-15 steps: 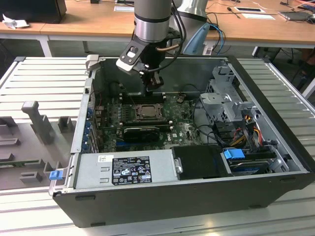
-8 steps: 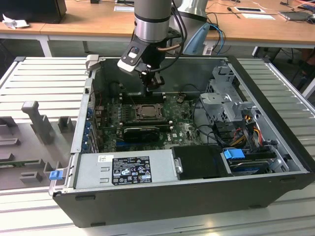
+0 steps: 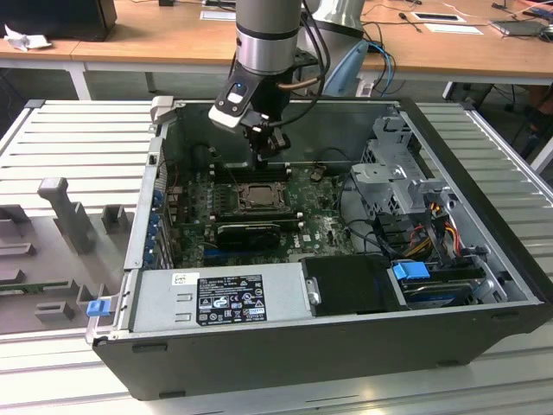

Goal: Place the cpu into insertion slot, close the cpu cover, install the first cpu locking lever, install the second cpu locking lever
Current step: 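Install the first cpu locking lever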

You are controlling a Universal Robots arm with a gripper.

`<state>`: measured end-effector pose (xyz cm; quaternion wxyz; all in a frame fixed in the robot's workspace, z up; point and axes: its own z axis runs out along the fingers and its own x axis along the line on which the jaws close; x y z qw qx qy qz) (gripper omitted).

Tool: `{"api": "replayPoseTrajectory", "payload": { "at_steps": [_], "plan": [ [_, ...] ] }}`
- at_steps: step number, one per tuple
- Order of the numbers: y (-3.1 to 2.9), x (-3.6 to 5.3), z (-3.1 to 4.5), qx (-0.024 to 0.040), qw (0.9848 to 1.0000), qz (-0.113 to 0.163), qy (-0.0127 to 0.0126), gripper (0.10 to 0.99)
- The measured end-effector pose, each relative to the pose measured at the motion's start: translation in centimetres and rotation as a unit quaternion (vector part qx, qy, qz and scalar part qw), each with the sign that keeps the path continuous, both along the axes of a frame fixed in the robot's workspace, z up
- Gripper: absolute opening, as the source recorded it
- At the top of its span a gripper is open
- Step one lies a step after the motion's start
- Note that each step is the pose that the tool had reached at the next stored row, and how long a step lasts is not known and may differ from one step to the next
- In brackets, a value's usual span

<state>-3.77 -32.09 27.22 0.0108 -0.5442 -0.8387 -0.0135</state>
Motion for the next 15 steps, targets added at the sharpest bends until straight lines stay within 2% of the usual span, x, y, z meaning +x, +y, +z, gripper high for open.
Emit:
{"api": "replayPoseTrajectory", "payload": {
  "at_steps": [7, 9, 13, 14, 15],
  "plan": [
    [0.00, 0.00, 0.00, 0.0000, 0.9991, 0.042, 0.0000, 0.106],
    [0.00, 0.00, 0.00, 0.0000, 0.9968, 0.080, 0.0000, 0.106],
    [0.00, 0.00, 0.00, 0.0000, 0.9934, 0.114, 0.0000, 0.106],
    [0.00, 0.00, 0.00, 0.0000, 0.9923, 0.124, 0.0000, 0.106],
    [0.00, 0.00, 0.00, 0.0000, 0.9905, 0.137, 0.0000, 0.106]
  ]
}}
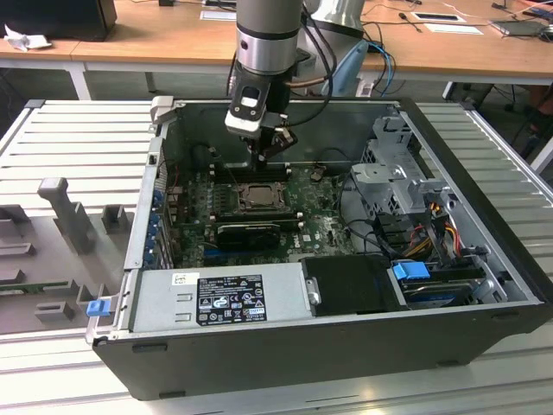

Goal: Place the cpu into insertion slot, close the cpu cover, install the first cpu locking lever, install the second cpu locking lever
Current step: 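Install the first cpu locking lever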

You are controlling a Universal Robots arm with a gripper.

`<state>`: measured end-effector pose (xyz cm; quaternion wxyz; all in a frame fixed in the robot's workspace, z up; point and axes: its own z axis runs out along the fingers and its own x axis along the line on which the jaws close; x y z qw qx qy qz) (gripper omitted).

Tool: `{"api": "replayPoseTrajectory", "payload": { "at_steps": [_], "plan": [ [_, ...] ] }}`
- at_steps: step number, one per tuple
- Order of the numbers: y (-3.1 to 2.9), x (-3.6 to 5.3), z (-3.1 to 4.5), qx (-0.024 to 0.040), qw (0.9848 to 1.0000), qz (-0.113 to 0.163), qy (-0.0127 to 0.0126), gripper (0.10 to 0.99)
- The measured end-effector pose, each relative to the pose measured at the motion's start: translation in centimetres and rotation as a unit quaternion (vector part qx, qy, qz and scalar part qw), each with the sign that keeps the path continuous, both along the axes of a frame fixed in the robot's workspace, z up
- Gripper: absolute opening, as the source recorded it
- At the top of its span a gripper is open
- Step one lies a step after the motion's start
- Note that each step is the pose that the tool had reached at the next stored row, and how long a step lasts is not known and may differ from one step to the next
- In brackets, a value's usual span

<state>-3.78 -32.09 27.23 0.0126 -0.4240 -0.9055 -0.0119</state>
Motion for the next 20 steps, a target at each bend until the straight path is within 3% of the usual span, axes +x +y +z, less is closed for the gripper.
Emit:
{"api": "replayPoseTrajectory", "payload": {
  "at_steps": [4, 7, 9, 12, 17, 20],
  "plan": [
    [-0.02, -0.03, -0.01, 0.0001, 0.9996, 0.030, 0.0000, 0.106],
    [-0.02, -0.04, -0.02, 0.0001, 0.9982, 0.060, -0.0005, 0.106],
    [-0.02, -0.04, -0.04, -0.0001, 0.9970, 0.078, -0.0024, 0.106],
    [-0.02, -0.04, -0.10, 0.0001, 0.9944, 0.106, -0.0060, 0.106],
    [-0.02, -0.04, -0.13, 0.0044, 0.9892, 0.146, -0.0090, 0.106],
    [-0.02, -0.04, -0.14, 0.0040, 0.9855, 0.169, -0.0145, 0.106]
  ]
}}
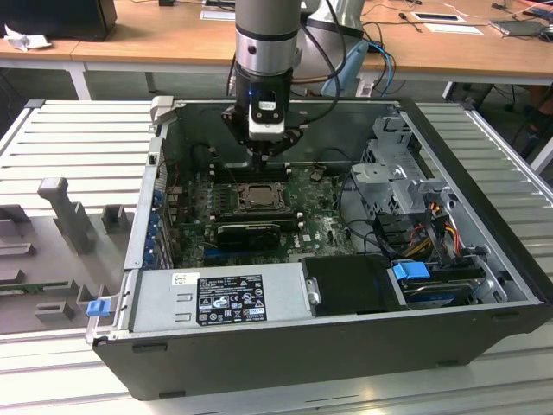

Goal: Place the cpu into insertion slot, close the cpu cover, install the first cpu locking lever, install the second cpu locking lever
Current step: 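Install the first cpu locking lever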

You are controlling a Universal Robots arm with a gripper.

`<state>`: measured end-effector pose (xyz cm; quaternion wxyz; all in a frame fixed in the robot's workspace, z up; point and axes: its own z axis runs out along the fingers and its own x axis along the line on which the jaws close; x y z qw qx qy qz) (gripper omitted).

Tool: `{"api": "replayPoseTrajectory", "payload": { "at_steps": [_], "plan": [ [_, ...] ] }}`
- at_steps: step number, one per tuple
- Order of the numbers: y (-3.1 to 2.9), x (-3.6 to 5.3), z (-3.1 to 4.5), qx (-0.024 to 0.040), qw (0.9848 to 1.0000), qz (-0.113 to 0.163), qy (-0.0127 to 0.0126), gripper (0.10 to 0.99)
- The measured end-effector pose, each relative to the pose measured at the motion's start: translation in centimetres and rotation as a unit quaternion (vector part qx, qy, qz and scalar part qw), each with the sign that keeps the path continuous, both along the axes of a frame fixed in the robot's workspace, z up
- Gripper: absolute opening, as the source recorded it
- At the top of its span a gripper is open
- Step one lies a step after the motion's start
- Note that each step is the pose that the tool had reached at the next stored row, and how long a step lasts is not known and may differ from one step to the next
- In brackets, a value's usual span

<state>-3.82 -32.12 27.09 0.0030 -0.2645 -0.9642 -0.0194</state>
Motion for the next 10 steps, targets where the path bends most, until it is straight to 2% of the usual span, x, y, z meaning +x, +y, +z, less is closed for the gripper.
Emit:
{"api": "replayPoseTrajectory", "payload": {
  "at_steps": [2, 4, 8, 10],
  "plan": [
    [0.00, 0.00, -0.01, 0.0002, 0.9998, 0.020, -0.0011, 0.106],
    [0.00, -0.01, -0.01, 0.0002, 0.9993, 0.038, -0.0011, 0.106],
    [0.00, 0.00, -0.02, 0.0002, 0.9973, 0.074, -0.0011, 0.106],
    [0.00, 0.00, -0.02, 0.0002, 0.9958, 0.091, -0.0011, 0.106]
  ]
}}
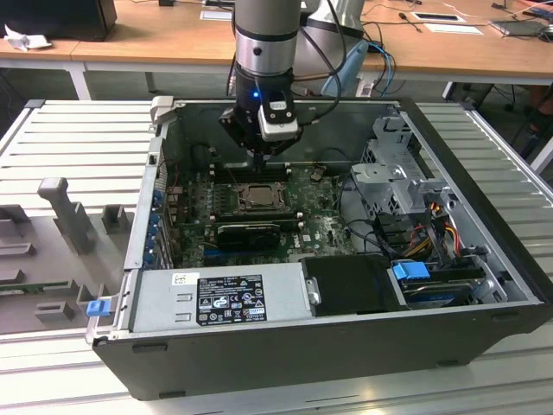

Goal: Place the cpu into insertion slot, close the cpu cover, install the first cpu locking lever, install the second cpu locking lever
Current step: 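Install the first cpu locking lever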

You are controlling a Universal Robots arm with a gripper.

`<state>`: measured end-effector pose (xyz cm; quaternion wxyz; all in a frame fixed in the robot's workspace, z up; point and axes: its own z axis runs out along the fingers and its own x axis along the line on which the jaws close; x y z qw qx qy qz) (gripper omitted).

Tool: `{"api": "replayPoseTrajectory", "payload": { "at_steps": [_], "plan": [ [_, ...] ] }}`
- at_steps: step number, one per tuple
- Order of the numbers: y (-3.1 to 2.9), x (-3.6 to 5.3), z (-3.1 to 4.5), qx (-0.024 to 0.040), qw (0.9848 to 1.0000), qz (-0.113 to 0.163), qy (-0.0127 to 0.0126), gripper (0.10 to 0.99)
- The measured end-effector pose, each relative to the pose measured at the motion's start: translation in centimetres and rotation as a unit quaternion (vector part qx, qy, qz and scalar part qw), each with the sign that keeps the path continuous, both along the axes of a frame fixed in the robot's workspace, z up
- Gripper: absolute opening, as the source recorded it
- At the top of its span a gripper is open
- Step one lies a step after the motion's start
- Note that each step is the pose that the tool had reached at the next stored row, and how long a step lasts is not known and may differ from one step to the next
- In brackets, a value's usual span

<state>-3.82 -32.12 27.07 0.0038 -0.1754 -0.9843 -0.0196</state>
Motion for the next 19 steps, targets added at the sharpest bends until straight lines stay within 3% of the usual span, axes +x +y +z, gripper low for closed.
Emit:
{"api": "replayPoseTrajectory", "payload": {
  "at_steps": [6, 11, 14, 17, 19],
  "plan": [
    [0.00, 0.00, 0.00, 0.0000, 0.9984, 0.057, 0.0000, 0.106],
    [0.00, 0.00, 0.00, 0.0000, 0.9954, 0.095, -0.0001, 0.106],
    [0.00, 0.00, 0.00, 0.0000, 0.9932, 0.117, -0.0002, 0.106],
    [0.00, 0.00, 0.00, 0.0000, 0.9894, 0.145, -0.0002, 0.106],
    [0.00, 0.00, 0.00, 0.0000, 0.9882, 0.153, -0.0002, 0.106]
  ]
}}
